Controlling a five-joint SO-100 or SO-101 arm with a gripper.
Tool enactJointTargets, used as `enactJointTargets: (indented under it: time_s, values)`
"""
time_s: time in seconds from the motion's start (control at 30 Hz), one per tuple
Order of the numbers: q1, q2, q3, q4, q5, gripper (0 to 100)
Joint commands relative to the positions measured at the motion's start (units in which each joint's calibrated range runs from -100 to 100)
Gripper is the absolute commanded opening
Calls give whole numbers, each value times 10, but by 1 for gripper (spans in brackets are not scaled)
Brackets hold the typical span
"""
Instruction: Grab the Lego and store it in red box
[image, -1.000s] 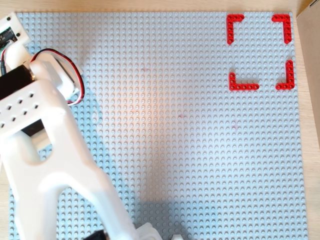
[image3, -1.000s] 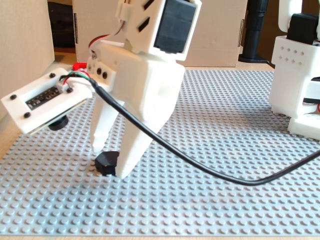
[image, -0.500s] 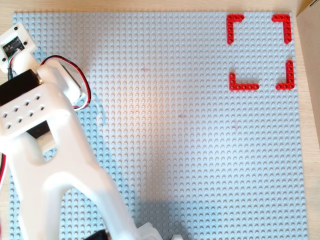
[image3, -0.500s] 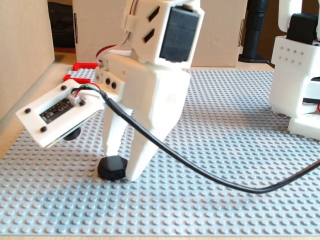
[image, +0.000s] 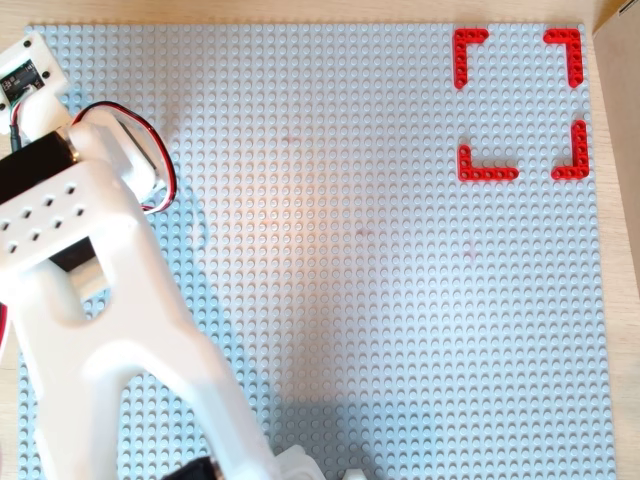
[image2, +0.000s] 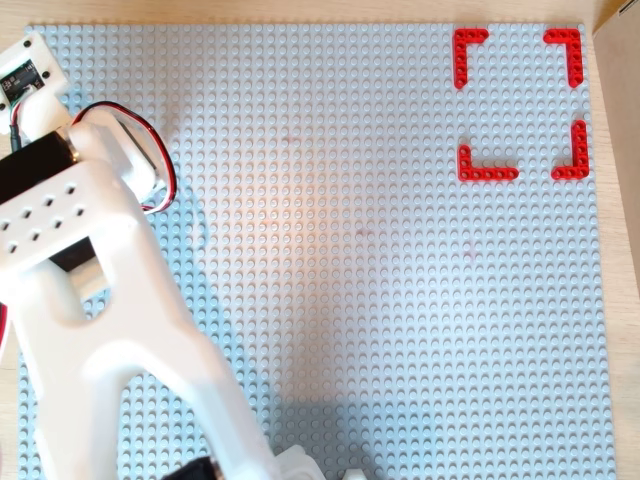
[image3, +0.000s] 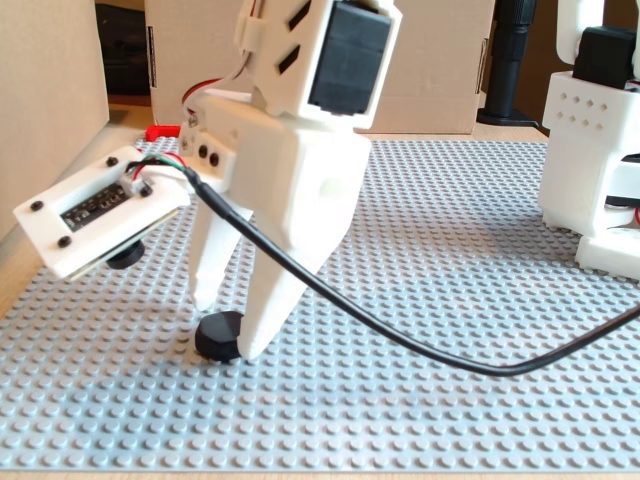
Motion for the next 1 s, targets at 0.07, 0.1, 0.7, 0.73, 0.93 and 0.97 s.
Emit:
enactJointTargets:
  time_s: [0.07,0.1,0.7,0.73,0.93,0.97]
  values:
    - [-1,-4,-17,-3,-2,17]
    - [-3,-4,-17,-1,-4,17]
    - [-6,-5,-14,2,-11,13]
    - [-6,-5,-14,2,-11,13]
    - [-4,-10,-15,2,-11,13]
    - [-4,-13,-19,4,-11,13]
